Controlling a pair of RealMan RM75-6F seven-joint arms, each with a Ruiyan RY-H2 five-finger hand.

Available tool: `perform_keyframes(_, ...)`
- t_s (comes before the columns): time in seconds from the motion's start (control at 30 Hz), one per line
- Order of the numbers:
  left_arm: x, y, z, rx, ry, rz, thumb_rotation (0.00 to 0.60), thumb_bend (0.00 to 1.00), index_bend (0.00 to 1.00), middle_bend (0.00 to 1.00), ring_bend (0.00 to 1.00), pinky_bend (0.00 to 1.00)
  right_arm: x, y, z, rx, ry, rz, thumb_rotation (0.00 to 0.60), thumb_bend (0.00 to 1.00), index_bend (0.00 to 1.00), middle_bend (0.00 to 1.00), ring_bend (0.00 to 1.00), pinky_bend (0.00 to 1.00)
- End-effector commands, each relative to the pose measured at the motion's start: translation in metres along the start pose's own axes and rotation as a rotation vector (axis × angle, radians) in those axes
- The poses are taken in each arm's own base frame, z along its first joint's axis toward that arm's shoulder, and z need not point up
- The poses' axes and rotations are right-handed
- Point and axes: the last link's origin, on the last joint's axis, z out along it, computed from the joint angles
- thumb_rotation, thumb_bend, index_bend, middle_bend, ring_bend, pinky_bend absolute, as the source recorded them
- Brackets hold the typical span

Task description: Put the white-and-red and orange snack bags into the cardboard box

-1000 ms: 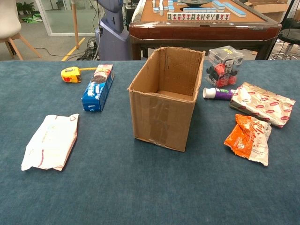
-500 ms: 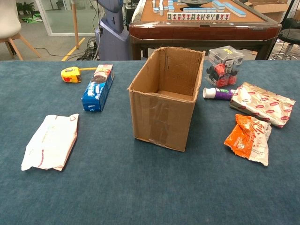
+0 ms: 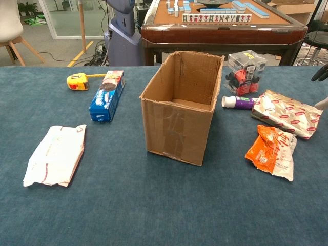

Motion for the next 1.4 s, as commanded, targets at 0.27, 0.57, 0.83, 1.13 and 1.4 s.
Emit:
perform_keyframes(0.27,0.003,-0.002,0.0,0.01,0.009,-0.003,0.6,0.3,0.27,0.4,0.42,0.57,-0.016,-0.013,0.016,-0.008,-0.09,-0.054,0.6,0.0,0.25,0.16,0.15,0.24)
perform_keyframes(0.57,0.005,-0.004,-0.001,0.015,0.015,-0.007,0.6,0.3,0.27,0.4,0.42,0.57,-0.03,-0.023,0.021,0.004,-0.127,-0.085,0.6,0.0,0.25,0.17,0.15,0.24)
perform_keyframes(0.83,0.006,-0.005,-0.001,0.018,0.019,-0.01,0.6,0.3,0.27,0.4,0.42,0.57,-0.041,-0.032,0.024,0.019,-0.142,-0.106,0.6,0.0,0.25,0.2,0.15,0.25)
perform_keyframes(1.13,0.009,-0.005,-0.001,0.017,0.026,-0.015,0.6,0.3,0.27,0.41,0.42,0.57,-0.051,-0.041,0.025,0.04,-0.114,-0.137,0.6,0.09,0.25,0.3,0.22,0.35)
perform_keyframes(1.4,0.012,-0.005,-0.002,0.019,0.036,-0.016,0.6,0.3,0.27,0.41,0.42,0.57,-0.053,-0.045,0.027,0.049,-0.06,-0.133,0.6,0.3,0.4,0.46,0.4,0.51)
